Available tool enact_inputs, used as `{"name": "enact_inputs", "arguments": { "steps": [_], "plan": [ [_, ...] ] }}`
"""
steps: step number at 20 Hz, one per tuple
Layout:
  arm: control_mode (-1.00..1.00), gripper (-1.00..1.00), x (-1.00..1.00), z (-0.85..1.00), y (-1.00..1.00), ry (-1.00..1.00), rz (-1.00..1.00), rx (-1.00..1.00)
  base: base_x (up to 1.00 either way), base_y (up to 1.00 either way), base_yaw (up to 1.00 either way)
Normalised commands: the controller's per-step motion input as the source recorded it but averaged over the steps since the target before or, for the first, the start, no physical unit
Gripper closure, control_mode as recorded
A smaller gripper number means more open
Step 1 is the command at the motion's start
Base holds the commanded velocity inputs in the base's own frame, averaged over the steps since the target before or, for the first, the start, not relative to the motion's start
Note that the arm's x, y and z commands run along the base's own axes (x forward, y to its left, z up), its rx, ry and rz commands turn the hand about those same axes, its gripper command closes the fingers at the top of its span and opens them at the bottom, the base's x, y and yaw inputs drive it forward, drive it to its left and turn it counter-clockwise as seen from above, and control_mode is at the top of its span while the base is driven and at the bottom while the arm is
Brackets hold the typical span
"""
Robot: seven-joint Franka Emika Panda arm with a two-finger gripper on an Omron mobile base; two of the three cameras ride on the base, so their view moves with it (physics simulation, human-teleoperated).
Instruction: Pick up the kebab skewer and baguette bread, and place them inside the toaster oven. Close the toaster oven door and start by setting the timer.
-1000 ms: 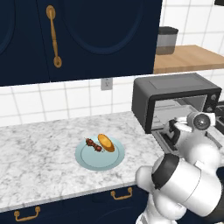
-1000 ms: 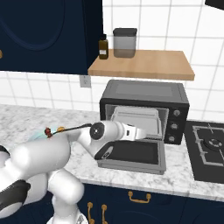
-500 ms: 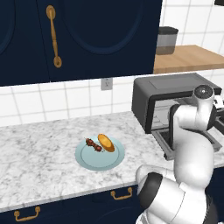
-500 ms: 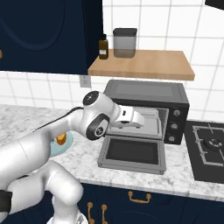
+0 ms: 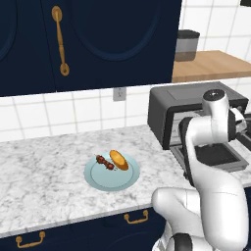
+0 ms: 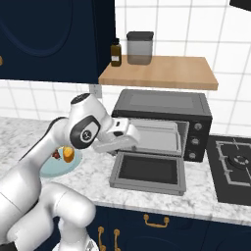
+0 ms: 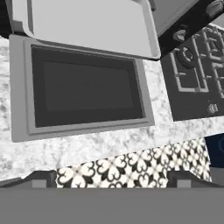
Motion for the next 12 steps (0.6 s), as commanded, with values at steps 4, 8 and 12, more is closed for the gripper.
{"name": "enact_inputs", "arguments": {
  "steps": [4, 8, 12],
  "plan": [
    [-1.00, -1.00, -0.26, 0.00, 0.87, 0.15, 0.06, 0.13, 0.00, 0.00, 0.00],
    [-1.00, -1.00, -0.16, 0.00, 0.77, 0.05, 0.06, 0.26, 0.00, 0.00, 0.00],
    [-1.00, -1.00, -0.01, 0.00, 0.83, 0.05, 0.14, 0.30, 0.00, 0.00, 0.00]
  ]
}}
